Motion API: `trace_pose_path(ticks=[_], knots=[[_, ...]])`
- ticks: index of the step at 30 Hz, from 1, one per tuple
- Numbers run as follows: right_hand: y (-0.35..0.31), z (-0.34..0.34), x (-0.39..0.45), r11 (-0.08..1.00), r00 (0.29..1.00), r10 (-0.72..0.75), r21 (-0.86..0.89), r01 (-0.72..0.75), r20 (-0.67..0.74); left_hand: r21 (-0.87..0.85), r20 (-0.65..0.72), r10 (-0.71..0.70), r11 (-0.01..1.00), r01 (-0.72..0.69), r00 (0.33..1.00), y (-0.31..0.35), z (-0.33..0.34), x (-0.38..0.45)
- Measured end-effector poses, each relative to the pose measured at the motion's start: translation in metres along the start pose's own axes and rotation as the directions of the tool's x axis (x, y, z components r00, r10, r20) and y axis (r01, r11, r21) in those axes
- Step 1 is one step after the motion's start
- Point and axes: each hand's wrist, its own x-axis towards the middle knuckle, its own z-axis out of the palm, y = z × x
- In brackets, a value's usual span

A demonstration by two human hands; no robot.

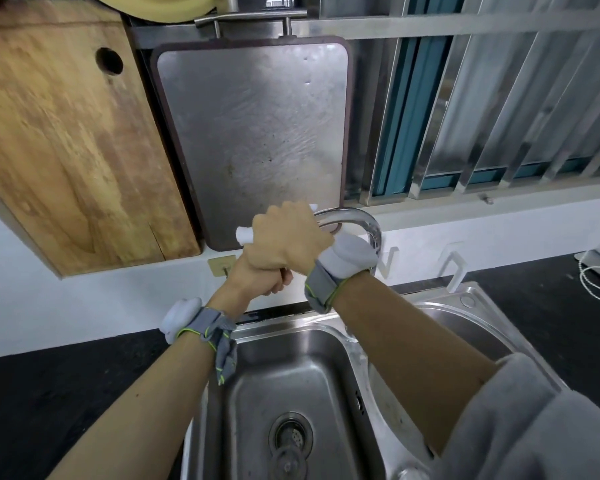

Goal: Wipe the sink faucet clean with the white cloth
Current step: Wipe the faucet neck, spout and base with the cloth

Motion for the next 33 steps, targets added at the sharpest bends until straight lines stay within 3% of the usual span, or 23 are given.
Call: trace_pose_path(ticks=[1, 3, 5, 7, 10, 12, 16, 21, 25, 28, 33], knots=[[-0.004, -0.003, -0.003, 0.99, 0.997, 0.009, -0.143, -0.02, -0.078, 0.013, 0.021, 0.011, 1.0, -0.011, 1.0, -0.001, -0.001, 0.001], [0.002, -0.002, -0.002, 0.988, 0.984, -0.135, -0.093, 0.125, -0.116, 0.043, 0.035, 0.004, 0.999, -0.005, 0.999, 0.001, -0.002, 0.001], [0.013, 0.007, -0.007, 0.975, 0.94, -0.204, -0.146, 0.169, -0.274, 0.059, 0.028, -0.001, 0.998, 0.0, 1.0, 0.001, -0.002, 0.001], [0.021, 0.027, -0.015, 0.962, 0.868, -0.253, -0.205, 0.18, -0.428, 0.074, 0.022, 0.022, 0.997, -0.023, 1.0, 0.002, -0.002, 0.001], [0.033, 0.048, -0.024, 0.965, 0.682, -0.259, -0.152, 0.214, -0.684, 0.042, -0.005, 0.012, 0.999, -0.012, 1.0, 0.0, -0.002, -0.002], [0.036, 0.055, -0.027, 0.966, 0.617, -0.251, -0.157, 0.203, -0.746, 0.01, -0.026, -0.005, 1.0, 0.005, 1.0, -0.001, -0.002, -0.003], [0.036, 0.062, -0.025, 0.99, 0.616, -0.135, -0.076, 0.122, -0.776, -0.052, -0.027, -0.056, 0.997, 0.054, 0.998, -0.001, -0.003, -0.001], [0.037, 0.067, -0.023, 0.975, 0.596, 0.181, 0.22, -0.007, -0.783, -0.066, -0.033, -0.062, 0.996, 0.06, 0.997, -0.002, -0.003, 0.0], [0.06, 0.06, -0.024, 0.74, 0.526, 0.575, 0.673, -0.009, -0.626, -0.076, -0.059, -0.052, 0.996, 0.048, 0.997, -0.003, 0.0, 0.002], [0.075, 0.056, -0.023, 0.631, 0.58, 0.641, 0.776, -0.024, -0.503, -0.081, -0.093, -0.047, 0.996, 0.039, 0.995, -0.004, 0.005, 0.004], [0.094, 0.055, -0.019, 0.365, 0.668, 0.722, 0.919, -0.147, -0.179, -0.105, -0.142, -0.043, 0.994, 0.028, 0.989, -0.008, 0.008, 0.006]])
